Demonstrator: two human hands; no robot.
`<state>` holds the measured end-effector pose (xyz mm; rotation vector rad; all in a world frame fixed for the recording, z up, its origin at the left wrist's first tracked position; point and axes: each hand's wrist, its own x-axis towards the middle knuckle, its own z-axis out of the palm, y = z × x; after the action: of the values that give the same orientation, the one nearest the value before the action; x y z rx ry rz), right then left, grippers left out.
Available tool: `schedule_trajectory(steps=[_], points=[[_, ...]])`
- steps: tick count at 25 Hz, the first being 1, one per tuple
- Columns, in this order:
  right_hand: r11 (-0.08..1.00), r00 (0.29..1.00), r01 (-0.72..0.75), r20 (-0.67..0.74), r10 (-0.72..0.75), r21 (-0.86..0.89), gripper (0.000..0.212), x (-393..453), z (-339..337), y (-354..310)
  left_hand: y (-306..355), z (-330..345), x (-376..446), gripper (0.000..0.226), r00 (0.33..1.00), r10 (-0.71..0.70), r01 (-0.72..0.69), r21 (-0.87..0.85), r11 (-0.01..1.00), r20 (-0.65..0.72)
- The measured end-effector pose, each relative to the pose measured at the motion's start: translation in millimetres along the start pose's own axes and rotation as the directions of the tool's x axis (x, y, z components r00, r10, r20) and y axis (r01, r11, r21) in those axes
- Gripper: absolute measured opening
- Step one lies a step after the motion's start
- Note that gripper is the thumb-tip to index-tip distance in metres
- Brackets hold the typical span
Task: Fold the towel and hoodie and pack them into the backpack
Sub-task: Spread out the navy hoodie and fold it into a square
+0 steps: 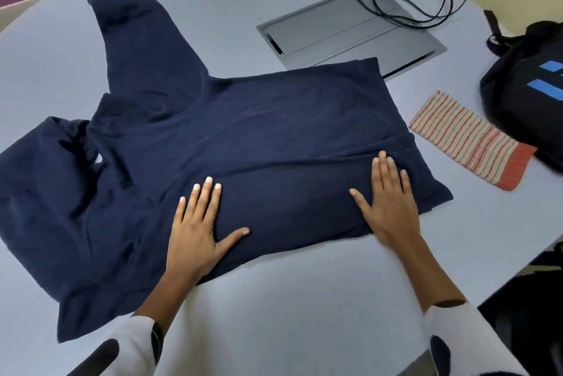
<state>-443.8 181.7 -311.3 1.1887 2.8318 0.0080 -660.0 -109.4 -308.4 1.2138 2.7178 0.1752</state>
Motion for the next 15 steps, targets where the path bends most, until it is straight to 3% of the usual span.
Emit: schedule_trajectory(steps=[3,11,15], points=[[1.0,1.0,0.011,0.009,-0.011,0.015,0.085,1,0,-3,-13,-3,-3,0.101,1.0,-0.023,0.023,-0.01,1.0,0.005],[1.0,1.0,0.002,0.026,-0.003,0.017,0.088,3,-3,-6,-44,-10,-21,0.095,0.991,0.095,-0.1,0.053,0.994,0.099],[0.981,0.982,-0.173,-0.061,0.179,0.092,0.081,20,-25,-44,-42,-15,-17,0.088,0.991,0.095,-0.095,-0.002,0.995,0.092]])
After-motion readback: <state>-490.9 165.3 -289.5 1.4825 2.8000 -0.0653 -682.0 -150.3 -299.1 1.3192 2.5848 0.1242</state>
